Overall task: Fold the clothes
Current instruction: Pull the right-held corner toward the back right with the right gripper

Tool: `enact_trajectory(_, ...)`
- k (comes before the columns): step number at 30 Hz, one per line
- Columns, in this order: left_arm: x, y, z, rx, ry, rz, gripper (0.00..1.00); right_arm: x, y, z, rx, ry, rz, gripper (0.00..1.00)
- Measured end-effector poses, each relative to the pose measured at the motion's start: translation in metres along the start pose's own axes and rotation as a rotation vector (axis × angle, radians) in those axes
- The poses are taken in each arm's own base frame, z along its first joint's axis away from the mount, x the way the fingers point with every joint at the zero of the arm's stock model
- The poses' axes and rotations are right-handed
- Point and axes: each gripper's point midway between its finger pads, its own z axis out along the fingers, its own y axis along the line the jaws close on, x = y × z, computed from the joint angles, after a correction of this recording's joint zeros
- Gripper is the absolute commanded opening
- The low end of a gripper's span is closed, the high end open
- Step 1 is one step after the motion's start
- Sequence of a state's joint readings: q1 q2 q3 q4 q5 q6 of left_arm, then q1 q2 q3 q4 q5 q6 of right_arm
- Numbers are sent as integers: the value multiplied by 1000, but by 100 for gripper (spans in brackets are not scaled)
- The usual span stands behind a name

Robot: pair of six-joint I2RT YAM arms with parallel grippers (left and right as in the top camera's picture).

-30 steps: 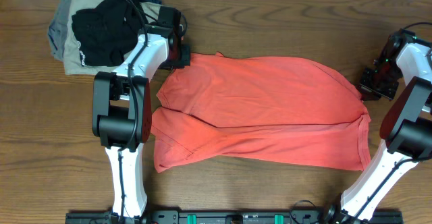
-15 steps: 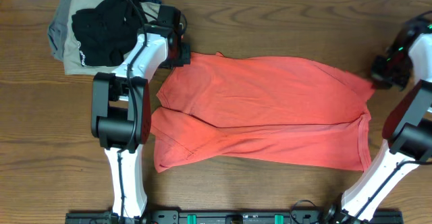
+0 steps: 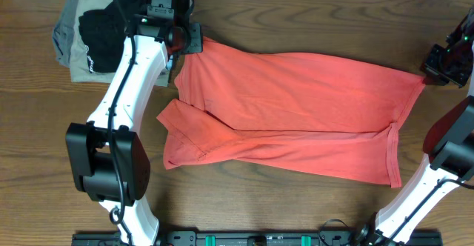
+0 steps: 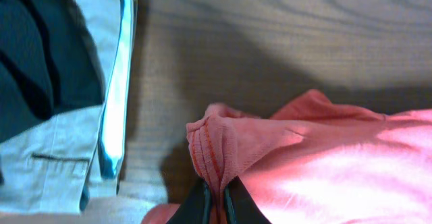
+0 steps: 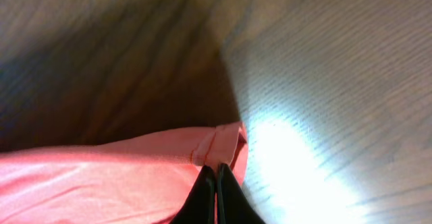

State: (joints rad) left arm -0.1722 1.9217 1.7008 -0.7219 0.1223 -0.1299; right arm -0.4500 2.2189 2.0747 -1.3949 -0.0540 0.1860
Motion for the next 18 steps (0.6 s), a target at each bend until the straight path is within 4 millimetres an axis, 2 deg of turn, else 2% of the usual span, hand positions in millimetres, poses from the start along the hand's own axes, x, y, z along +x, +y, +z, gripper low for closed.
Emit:
enact_trajectory(7,20,3,-9,-13,77,-6,6,9,1,-10,-12,16,3,1)
enact_trajectory(13,50,9,-16,-38,202,-15,6,32,2,-51,-44,10,8,1)
enact_trajectory(18,73,20,-23,-75,299,-32,7,51,-7,-82,-12,-8,9,1)
